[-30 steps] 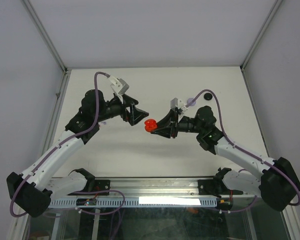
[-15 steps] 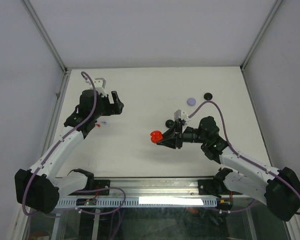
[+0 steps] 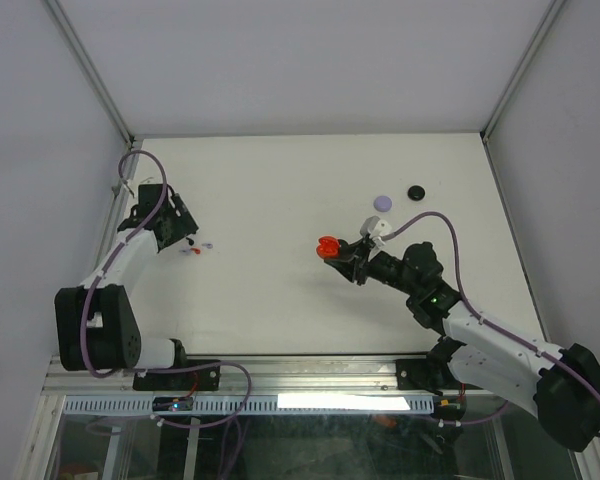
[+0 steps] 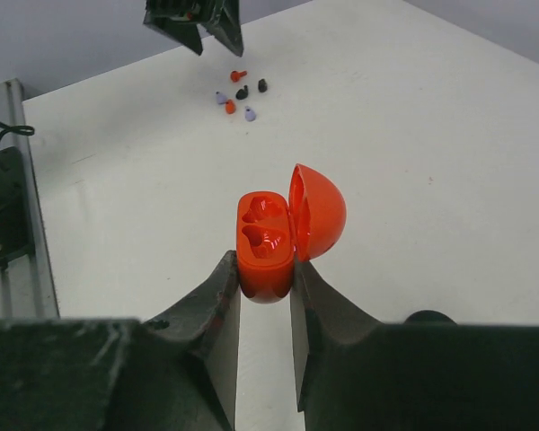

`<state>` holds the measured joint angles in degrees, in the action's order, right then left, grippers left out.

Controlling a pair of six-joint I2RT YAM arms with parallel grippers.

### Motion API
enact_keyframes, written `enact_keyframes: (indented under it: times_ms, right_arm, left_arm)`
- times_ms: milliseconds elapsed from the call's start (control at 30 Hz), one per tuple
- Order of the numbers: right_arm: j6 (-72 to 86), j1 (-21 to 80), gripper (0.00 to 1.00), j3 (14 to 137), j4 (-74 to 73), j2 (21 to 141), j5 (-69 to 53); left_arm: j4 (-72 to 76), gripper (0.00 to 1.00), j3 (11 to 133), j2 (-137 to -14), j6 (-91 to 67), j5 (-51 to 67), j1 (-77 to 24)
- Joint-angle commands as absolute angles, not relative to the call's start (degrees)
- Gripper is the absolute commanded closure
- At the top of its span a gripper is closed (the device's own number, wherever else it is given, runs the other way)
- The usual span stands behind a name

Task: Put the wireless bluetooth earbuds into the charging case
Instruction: Pick up the earbud from the center of the board.

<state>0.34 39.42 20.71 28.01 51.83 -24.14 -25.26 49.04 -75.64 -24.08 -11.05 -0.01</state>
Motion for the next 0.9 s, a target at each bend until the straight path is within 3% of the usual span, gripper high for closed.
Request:
enact_keyframes:
  times_ms: [0, 233, 567, 867]
  right_arm:
    - [-2.1, 39.5, 0.99, 20.3, 32.4, 49.3, -17.9]
    - [-2.1, 39.5, 0.99, 20.1, 33.0, 49.6, -17.8]
    - [-1.7, 39.4, 0.99, 19.9, 33.9, 50.4, -18.3]
    - [-1.8, 39.4, 0.99, 19.7, 33.9, 50.1, -18.4]
  left_arm:
    - [-24.3, 0.29, 53.4, -81.1, -22.8, -9.8, 4.0]
    - [-26.4, 0.36, 52.3, -82.4, -23.2, -0.6, 4.0]
    - [-26.6, 0.56, 49.7, -84.7, -26.5, 1.3, 3.7]
    - [-26.2, 0.59, 53.0, -90.7, -26.1, 0.2, 2.9]
